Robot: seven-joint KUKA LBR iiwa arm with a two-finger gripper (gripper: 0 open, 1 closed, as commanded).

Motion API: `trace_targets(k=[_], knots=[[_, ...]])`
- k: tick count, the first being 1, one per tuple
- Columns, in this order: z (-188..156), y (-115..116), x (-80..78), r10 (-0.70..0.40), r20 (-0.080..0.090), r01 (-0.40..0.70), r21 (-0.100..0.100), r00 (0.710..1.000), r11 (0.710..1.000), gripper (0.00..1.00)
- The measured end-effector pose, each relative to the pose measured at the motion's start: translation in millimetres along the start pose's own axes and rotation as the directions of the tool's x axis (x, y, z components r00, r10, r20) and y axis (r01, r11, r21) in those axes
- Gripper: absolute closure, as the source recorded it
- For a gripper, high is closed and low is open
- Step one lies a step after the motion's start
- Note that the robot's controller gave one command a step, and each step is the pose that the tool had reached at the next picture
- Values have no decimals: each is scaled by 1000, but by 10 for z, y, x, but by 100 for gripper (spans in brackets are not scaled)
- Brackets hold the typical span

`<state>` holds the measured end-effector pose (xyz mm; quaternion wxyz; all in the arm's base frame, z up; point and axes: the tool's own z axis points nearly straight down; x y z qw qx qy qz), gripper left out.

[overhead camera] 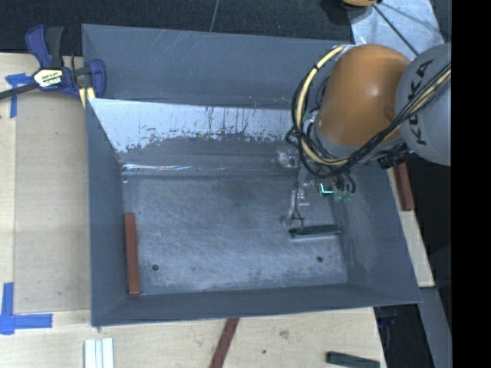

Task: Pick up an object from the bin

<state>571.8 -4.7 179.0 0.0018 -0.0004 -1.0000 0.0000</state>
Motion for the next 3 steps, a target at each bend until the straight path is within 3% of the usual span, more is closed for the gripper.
trace_targets(k=[1, 2, 3], knots=[[-38, -1, -18, 0, 8, 0, 0, 1000, 1000, 0], [613, -475, 72, -69, 12, 69, 1, 998, 998, 0], [601, -889, 114, -84, 3, 84, 0, 996, 996, 0]])
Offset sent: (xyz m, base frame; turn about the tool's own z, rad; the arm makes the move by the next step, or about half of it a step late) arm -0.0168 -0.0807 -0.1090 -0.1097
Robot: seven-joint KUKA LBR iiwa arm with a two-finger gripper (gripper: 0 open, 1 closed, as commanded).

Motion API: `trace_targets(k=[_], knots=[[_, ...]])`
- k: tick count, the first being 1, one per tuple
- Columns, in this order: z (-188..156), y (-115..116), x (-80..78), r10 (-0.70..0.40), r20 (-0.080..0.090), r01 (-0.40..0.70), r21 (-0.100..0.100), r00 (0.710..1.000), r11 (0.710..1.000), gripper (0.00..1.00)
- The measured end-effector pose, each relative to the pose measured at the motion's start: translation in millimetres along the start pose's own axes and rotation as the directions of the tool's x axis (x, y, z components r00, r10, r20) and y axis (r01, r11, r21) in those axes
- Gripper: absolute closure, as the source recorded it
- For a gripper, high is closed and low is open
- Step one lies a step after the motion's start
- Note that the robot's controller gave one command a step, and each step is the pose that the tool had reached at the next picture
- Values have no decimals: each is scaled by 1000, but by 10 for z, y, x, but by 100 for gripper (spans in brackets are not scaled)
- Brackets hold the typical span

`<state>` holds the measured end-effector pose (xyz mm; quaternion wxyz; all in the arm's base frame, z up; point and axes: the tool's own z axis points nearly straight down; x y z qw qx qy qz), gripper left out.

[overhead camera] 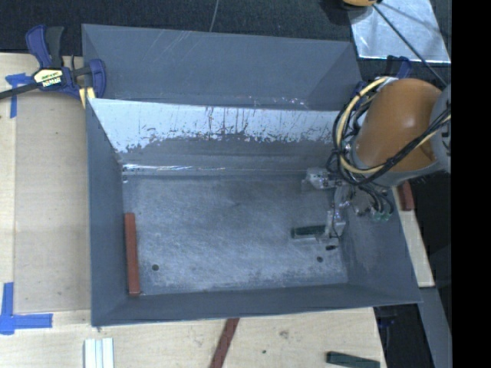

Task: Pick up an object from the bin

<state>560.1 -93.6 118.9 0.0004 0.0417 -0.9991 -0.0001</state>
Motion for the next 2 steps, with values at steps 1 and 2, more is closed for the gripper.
trace_targets(k=[1, 2], knots=[[138, -153, -71, -21, 4, 21, 1, 1000, 1000, 0], [510, -332, -19, 43, 0, -43, 0, 999, 999, 0]])
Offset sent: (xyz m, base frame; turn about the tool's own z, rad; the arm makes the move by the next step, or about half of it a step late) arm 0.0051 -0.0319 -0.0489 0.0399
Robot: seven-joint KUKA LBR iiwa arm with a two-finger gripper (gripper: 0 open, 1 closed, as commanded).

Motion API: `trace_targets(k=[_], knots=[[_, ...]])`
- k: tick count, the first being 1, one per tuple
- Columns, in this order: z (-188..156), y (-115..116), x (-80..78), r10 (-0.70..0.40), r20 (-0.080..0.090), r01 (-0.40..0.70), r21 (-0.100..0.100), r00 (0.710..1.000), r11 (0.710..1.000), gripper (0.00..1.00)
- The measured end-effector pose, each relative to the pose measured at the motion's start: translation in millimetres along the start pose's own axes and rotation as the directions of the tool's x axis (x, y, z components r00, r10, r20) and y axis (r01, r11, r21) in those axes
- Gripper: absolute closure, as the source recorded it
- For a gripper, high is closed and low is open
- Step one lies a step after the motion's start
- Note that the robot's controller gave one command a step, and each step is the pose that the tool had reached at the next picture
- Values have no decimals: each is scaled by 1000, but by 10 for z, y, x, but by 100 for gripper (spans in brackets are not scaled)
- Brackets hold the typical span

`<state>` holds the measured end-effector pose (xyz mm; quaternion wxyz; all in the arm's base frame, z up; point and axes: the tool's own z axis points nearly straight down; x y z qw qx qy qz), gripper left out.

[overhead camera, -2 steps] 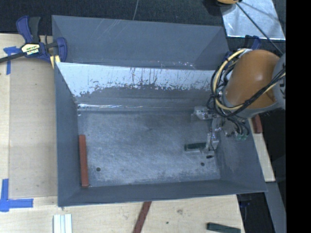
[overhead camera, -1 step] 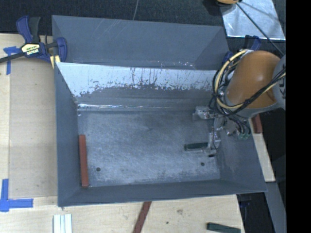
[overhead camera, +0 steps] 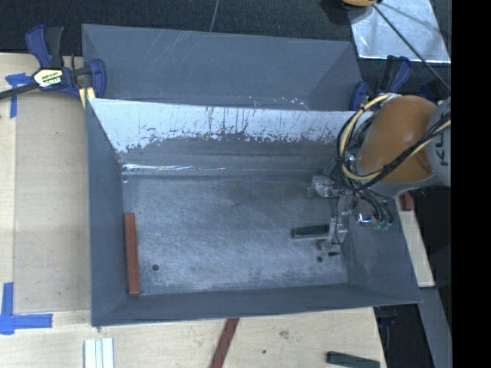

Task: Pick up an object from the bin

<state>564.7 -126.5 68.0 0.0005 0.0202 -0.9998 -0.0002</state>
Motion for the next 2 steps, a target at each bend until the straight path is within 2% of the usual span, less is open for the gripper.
trace_targets(k=[1, 2], knots=[[-32, 16, 86, -8, 5, 8, 0, 1000, 1000, 100], [-32, 16, 86, -8, 5, 8, 0, 1000, 1000, 100]])
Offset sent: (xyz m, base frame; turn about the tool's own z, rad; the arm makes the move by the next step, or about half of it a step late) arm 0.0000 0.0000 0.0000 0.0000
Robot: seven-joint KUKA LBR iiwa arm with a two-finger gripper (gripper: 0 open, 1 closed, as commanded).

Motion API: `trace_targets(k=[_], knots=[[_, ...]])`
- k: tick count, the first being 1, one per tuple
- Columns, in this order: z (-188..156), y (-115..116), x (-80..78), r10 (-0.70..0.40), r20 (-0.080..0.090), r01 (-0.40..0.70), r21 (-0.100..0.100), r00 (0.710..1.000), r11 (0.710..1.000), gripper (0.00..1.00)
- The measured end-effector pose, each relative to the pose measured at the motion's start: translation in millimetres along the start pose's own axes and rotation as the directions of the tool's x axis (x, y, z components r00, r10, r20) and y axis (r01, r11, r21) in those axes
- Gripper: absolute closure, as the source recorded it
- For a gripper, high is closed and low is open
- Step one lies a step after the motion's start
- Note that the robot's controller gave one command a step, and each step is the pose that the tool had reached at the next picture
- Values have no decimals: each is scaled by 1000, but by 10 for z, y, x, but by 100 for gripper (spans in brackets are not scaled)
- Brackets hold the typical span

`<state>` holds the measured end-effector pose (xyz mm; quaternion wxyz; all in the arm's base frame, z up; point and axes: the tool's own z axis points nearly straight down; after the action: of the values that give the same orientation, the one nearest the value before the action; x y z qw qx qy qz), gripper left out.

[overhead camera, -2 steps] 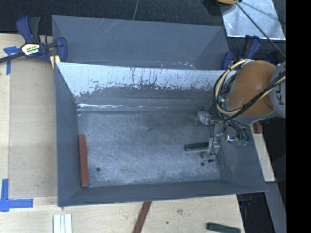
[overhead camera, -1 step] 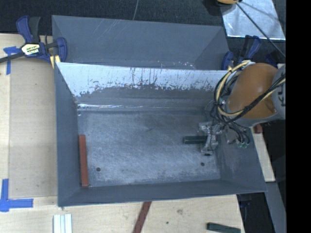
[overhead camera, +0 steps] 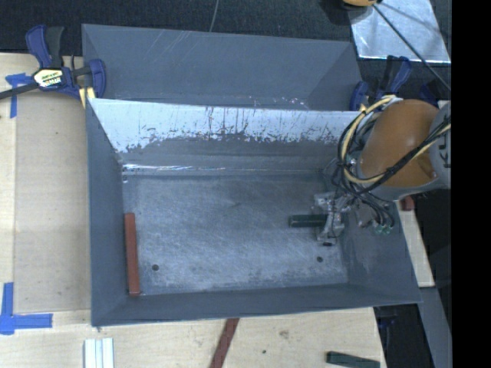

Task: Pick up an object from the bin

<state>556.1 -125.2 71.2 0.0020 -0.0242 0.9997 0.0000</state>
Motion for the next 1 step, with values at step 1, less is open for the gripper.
trace_targets(k=[1], knots=[[-34, 3, 10, 0, -2, 0, 0, 1000, 1000, 100]])
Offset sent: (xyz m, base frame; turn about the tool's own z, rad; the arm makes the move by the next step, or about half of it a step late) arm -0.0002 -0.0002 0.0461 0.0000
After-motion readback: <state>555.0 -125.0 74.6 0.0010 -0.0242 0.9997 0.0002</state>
